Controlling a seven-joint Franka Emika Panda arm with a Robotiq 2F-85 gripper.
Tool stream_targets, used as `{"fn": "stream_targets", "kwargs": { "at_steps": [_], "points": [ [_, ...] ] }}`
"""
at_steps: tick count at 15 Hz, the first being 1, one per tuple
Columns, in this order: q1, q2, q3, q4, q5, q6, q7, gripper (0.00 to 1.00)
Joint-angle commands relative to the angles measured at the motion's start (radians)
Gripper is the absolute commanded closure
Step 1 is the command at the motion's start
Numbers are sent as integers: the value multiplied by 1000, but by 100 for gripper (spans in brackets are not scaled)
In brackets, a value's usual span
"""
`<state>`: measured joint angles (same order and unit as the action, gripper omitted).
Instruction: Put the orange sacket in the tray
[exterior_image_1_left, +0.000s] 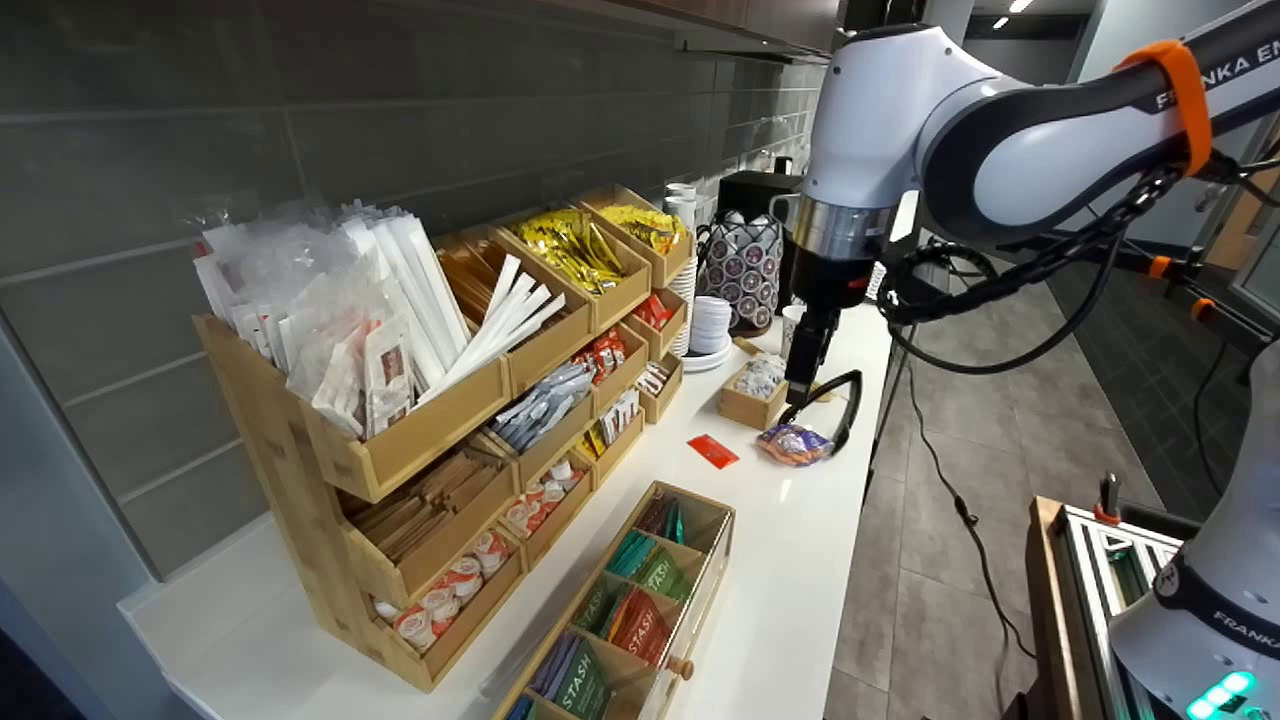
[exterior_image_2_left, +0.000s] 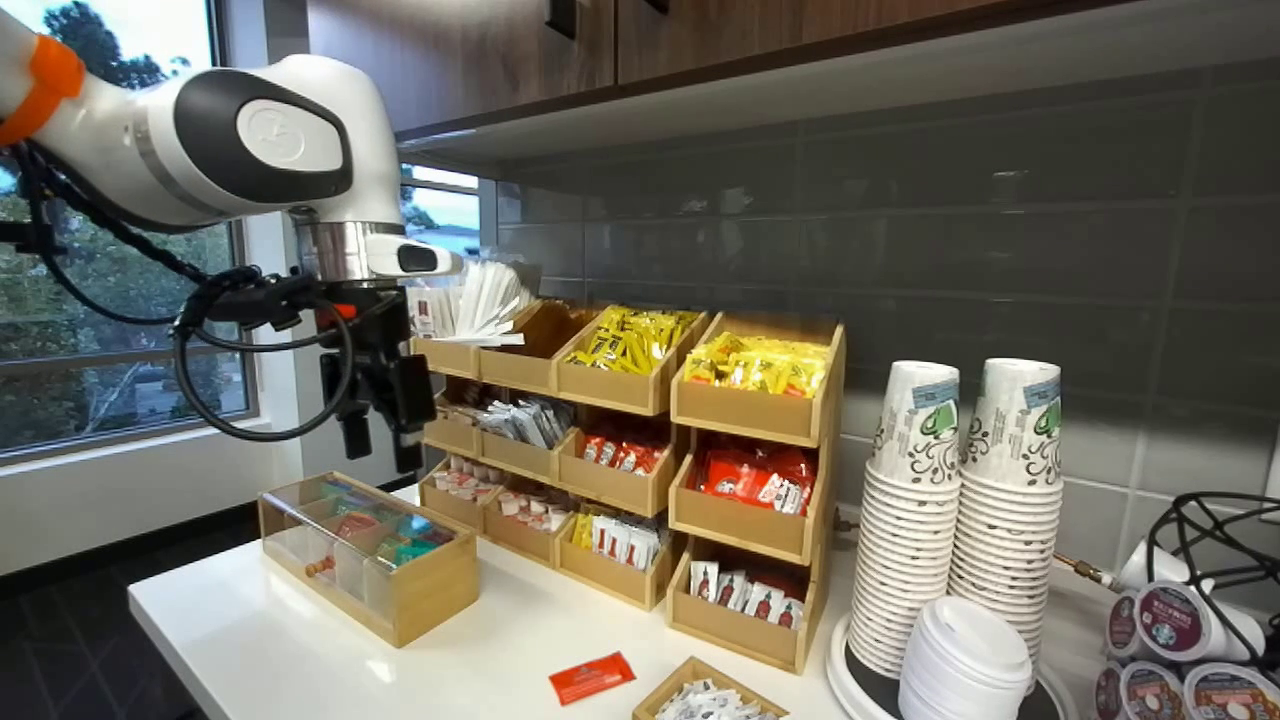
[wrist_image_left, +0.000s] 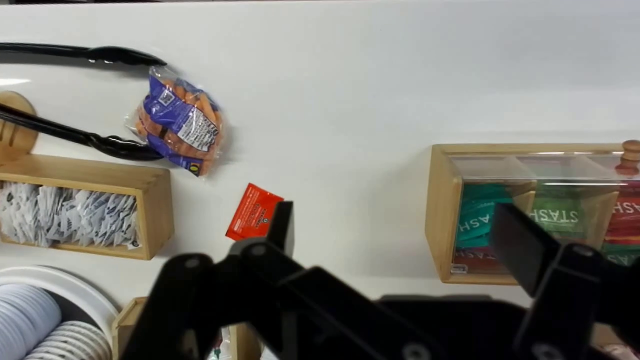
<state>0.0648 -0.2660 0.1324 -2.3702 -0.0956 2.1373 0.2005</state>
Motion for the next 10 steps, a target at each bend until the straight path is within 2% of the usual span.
{"fn": "stream_targets", "kwargs": {
  "at_steps": [1,4,5,8,10],
  "points": [
    [2,-1,-2,2,0,-2,2,0],
    [2,-1,-1,2,0,-2,5,0],
    [-12,19,4,-15,-22,21,58,0],
    [-37,52,-8,-97,-49,132,103,0],
    [-66,77,-5,-140,-150,239,132,0]
  ]
}}
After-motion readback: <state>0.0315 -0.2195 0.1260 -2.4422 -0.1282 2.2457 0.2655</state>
